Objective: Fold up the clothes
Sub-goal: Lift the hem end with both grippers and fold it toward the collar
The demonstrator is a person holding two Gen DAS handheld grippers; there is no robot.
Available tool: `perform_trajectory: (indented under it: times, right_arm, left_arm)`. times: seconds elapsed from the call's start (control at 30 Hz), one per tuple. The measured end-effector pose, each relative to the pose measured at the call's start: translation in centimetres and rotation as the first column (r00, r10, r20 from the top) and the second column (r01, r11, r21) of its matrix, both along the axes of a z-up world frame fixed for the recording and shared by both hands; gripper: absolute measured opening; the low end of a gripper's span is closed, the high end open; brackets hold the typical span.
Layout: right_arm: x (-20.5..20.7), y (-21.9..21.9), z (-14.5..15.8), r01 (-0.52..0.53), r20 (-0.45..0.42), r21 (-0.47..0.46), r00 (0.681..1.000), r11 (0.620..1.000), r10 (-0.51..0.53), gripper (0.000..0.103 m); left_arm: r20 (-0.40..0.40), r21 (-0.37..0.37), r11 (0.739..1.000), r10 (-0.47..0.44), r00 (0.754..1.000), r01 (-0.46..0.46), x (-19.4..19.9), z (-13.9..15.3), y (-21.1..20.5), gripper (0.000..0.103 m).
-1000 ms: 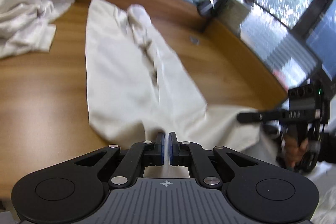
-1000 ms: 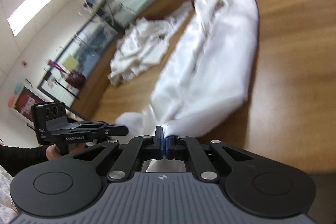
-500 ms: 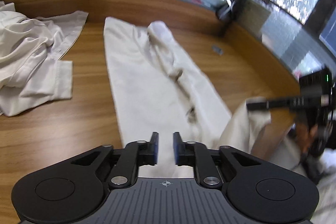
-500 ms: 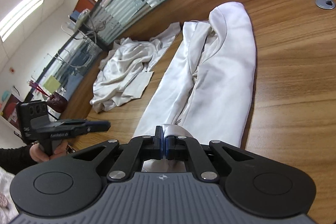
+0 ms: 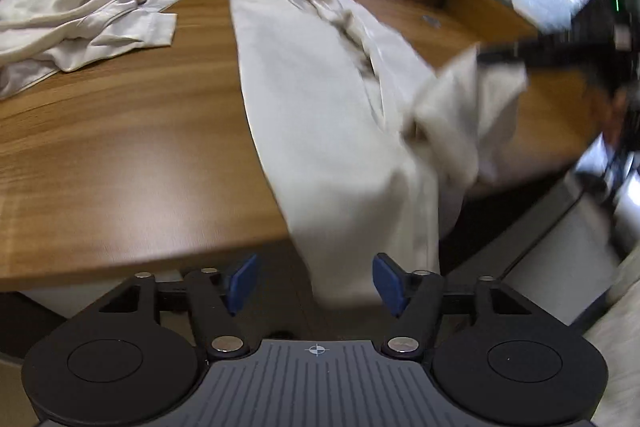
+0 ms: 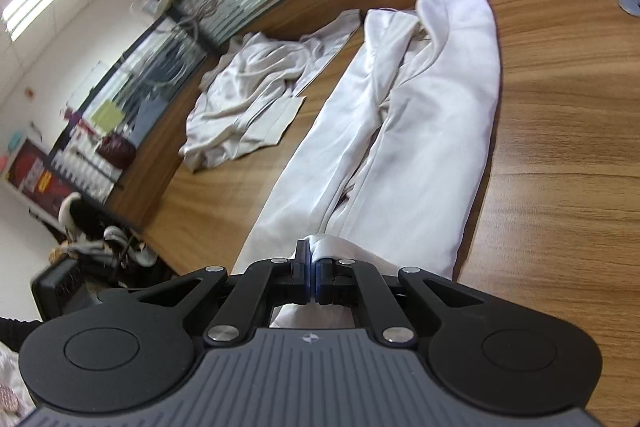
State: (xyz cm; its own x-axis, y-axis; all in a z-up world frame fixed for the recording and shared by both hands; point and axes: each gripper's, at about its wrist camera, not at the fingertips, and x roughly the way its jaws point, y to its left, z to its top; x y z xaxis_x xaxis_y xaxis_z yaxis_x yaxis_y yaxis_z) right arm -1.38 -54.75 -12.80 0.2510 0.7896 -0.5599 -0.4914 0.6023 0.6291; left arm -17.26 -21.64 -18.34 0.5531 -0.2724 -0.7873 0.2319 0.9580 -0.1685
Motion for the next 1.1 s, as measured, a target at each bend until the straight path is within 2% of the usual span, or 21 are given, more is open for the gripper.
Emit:
perform_trajectory:
  times: [0.07, 0.23, 0.33, 0.47, 0.5, 0.57, 0.6, 0.63, 0.67, 0.73, 0.9, 1.1]
  right_arm:
    - [-0.7, -0.2, 0.2, -0.013, 0.008, -0.006, 1.0, 1.0, 0.013, 0.003]
    - [-2.4, -0.1, -0.4, -0.05, -0.001, -0.031, 0.999, 0.998, 0.05, 0.003]
    - [-3.4, 0.0, -1.0, -0.065, -0.008, -0.049, 0.998, 0.997, 0.065, 0.003]
    - [-4.6, -0.1, -1.6, -0.068, -0.004, -0.063, 0.998, 0.996, 0.068, 0.003]
    - [-4.8, -0.3, -1.8, -0.064, -0.006, -0.063, 0.998, 0.996, 0.063, 0.003]
    - [-5.1, -0.6, -2.1, -0.053, -0.009, -0.064, 0.999, 0.997, 0.053, 0.003]
    - [-5.2, -0.7, -2.2, -0.049, -0.011, -0.064, 0.999, 0.997, 0.049, 0.003]
    - [-5.3, -0.8, -2.4, -0.047, -0.013, -0.063, 0.999, 0.997, 0.046, 0.003]
    - [-5.4, -1.0, -2.4, -0.045, -0.015, -0.061, 0.999, 0.997, 0.044, 0.003]
    - [-5.6, -1.2, -2.5, -0.041, -0.018, -0.054, 0.999, 0.998, 0.04, 0.003]
    - [-5.8, -1.9, -2.2, -0.02, -0.042, -0.002, 0.999, 1.0, 0.02, 0.003]
    - [-5.2, -2.6, -1.4, 0.043, -0.064, 0.076, 0.997, 0.996, -0.038, 0.003]
  left_arm:
    - [-0.002, 0.043, 0.999, -0.016, 1.0, 0.016, 0.1, -2.1, -0.4, 0.067]
    - [-0.004, 0.032, 0.999, -0.042, 0.999, 0.042, 1.9, -6.3, -0.6, 0.069]
    - [0.018, 0.041, 0.998, -0.046, 0.999, 0.046, 2.7, -7.8, -1.1, 0.069]
    - [0.047, -0.004, 0.998, -0.061, 0.997, 0.062, 3.6, -8.2, -1.7, 0.068]
    - [0.063, -0.011, 0.997, -0.073, 0.995, 0.074, 3.7, -8.0, -1.9, 0.067]
    - [0.09, -0.033, 0.995, -0.089, 0.992, 0.092, 3.9, -7.5, -2.1, 0.055]
    - [0.088, -0.048, 0.994, -0.093, 0.992, 0.097, 4.0, -7.3, -2.2, 0.036]
    - [0.081, -0.058, 0.993, -0.095, 0.992, 0.1, 4.1, -7.1, -2.3, 0.024]
    - [0.078, -0.058, 0.993, -0.099, 0.992, 0.103, 4.0, -6.8, -2.3, 0.022]
    - [0.075, -0.06, 0.991, -0.113, 0.991, 0.117, 3.6, -6.0, -2.3, 0.008]
    - [0.07, -0.176, 0.971, -0.151, 0.986, 0.161, 2.6, -2.0, -1.5, 0.006]
    - [0.081, -0.297, 0.937, -0.166, 0.983, 0.182, 3.9, 2.9, -0.4, 0.005]
